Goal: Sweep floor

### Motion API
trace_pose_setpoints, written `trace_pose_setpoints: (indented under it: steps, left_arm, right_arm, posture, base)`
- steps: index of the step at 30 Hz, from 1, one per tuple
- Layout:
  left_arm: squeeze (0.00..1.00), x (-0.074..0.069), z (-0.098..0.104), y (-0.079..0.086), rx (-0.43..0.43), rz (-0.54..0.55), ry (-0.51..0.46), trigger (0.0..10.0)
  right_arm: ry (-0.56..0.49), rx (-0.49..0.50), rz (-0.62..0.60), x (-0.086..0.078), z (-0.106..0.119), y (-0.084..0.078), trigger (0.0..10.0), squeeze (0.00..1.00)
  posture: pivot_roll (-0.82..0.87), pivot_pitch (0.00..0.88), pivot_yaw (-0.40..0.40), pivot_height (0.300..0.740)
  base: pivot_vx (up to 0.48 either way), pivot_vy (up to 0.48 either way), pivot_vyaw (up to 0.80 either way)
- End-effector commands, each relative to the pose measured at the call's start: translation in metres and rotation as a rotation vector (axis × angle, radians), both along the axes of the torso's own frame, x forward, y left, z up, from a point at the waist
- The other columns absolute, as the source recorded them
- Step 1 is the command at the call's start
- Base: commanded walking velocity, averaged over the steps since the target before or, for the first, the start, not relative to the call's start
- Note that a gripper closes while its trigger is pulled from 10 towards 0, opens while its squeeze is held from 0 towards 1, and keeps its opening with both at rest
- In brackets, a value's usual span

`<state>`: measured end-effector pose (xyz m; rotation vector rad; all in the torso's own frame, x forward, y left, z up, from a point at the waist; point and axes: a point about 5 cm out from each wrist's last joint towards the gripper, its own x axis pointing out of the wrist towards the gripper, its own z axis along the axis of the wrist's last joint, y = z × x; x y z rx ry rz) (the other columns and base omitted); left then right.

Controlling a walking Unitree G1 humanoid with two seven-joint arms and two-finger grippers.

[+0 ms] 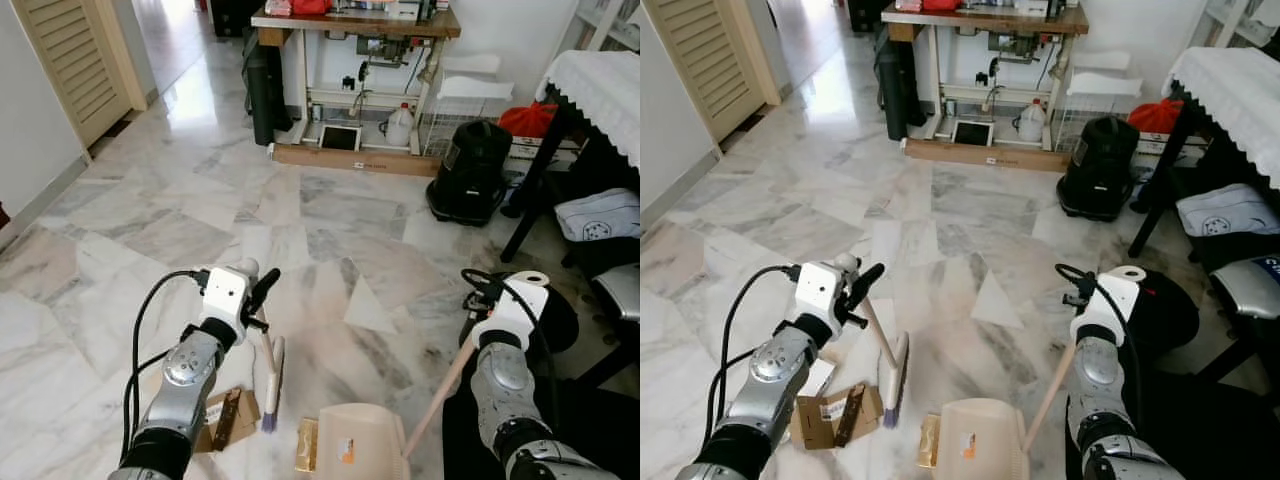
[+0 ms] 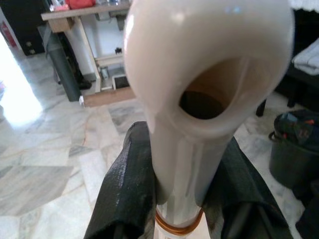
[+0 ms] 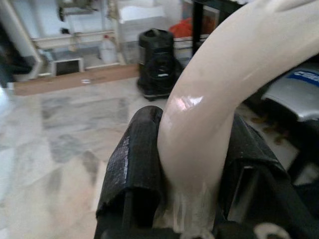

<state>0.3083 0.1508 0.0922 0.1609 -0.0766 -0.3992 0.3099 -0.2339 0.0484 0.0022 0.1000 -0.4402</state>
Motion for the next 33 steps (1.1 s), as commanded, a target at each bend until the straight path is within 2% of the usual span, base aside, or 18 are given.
trace_pose_setpoints:
  steps: [1, 10, 14, 19, 25, 27, 33]
  left_arm:
    - [0.0, 0.001, 0.011, 0.003, 0.012, -0.019, -0.035, 10.0]
    - [0.0, 0.001, 0.017, 0.006, 0.008, -0.034, -0.02, 10.0]
    - [0.0, 0.0, 0.019, 0.005, 0.003, -0.038, -0.017, 10.0]
    - [0.0, 0.0, 0.021, 0.006, -0.002, -0.022, -0.027, 10.0]
    - [0.0, -0.003, 0.025, 0.013, -0.013, 0.026, -0.05, 10.0]
    - [0.0, -0.007, 0.029, 0.019, -0.024, 0.046, -0.054, 10.0]
    - [0.0, -0.013, 0.031, 0.024, -0.03, 0.045, -0.035, 10.0]
  right_arm:
    - [0.01, -0.022, -0.023, 0.001, 0.002, -0.003, 10.0, 0.0]
    - [0.049, -0.025, -0.023, 0.005, 0.001, -0.002, 10.0, 0.0]
    - [-0.015, -0.022, 0.007, 0.015, 0.015, 0.001, 10.0, 0.0]
    - [-0.053, -0.05, 0.031, 0.019, 0.023, 0.002, 10.0, 0.0]
    - [-0.034, -0.09, 0.035, 0.013, 0.018, 0.0, 10.0, 0.0]
    - [-0.027, -0.158, 0.065, 0.012, 0.017, 0.001, 10.0, 0.0]
    - [-0.004, -0.156, 0.044, 0.007, 0.011, -0.001, 10.0, 0.0]
  posture:
    - [0.05, 0.0, 0.021, 0.74]
    - [0.06, 0.0, 0.027, 0.74]
    - [0.05, 0.0, 0.024, 0.74]
    - [0.06, 0.0, 0.02, 0.74]
    - [0.07, 0.001, 0.028, 0.74]
    - [0.08, 0.019, 0.039, 0.74]
    - [0.09, 0.049, 0.058, 0.74]
  base:
    - [0.0, 0.0, 0.0]
    - [0.0, 0.0, 0.0]
    - [0.0, 0.0, 0.0]
    - [0.0, 0.0, 0.0]
    - [0.0, 0.0, 0.0]
    - [0.0, 0.0, 0.0]
    - [0.0, 0.0, 0.0]
